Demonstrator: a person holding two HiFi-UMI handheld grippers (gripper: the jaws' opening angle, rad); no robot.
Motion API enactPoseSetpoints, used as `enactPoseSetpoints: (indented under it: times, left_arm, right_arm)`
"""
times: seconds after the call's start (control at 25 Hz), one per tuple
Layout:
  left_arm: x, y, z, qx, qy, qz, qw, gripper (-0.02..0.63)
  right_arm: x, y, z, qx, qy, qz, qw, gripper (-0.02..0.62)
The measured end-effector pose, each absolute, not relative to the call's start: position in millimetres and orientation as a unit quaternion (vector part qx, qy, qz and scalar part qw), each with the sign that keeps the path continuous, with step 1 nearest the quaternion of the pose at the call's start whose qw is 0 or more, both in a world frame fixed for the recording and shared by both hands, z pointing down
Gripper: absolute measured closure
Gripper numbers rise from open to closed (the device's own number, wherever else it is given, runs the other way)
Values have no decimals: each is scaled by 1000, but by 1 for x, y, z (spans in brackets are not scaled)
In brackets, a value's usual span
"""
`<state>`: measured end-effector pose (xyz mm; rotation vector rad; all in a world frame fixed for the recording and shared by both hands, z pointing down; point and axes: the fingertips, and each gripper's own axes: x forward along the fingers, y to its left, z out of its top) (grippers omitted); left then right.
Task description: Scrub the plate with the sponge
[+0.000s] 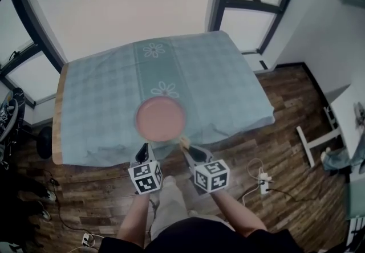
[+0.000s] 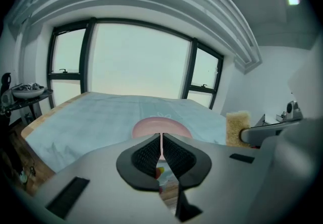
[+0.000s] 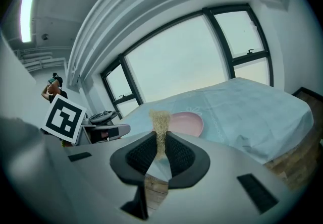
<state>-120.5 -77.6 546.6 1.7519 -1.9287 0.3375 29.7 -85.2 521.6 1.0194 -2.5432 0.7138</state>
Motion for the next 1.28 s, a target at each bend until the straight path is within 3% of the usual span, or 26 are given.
enactPoseSetpoints:
  times: [0.68,1.28]
  left_arm:
    - [-13,87,512,672,-693,101,240,595]
    - [16,163,512,664,-699,81,254,595]
  right_arm:
    - [94,75,496,327,-914,198,134,541]
    - [111,146,491,310,-925,161,150,543]
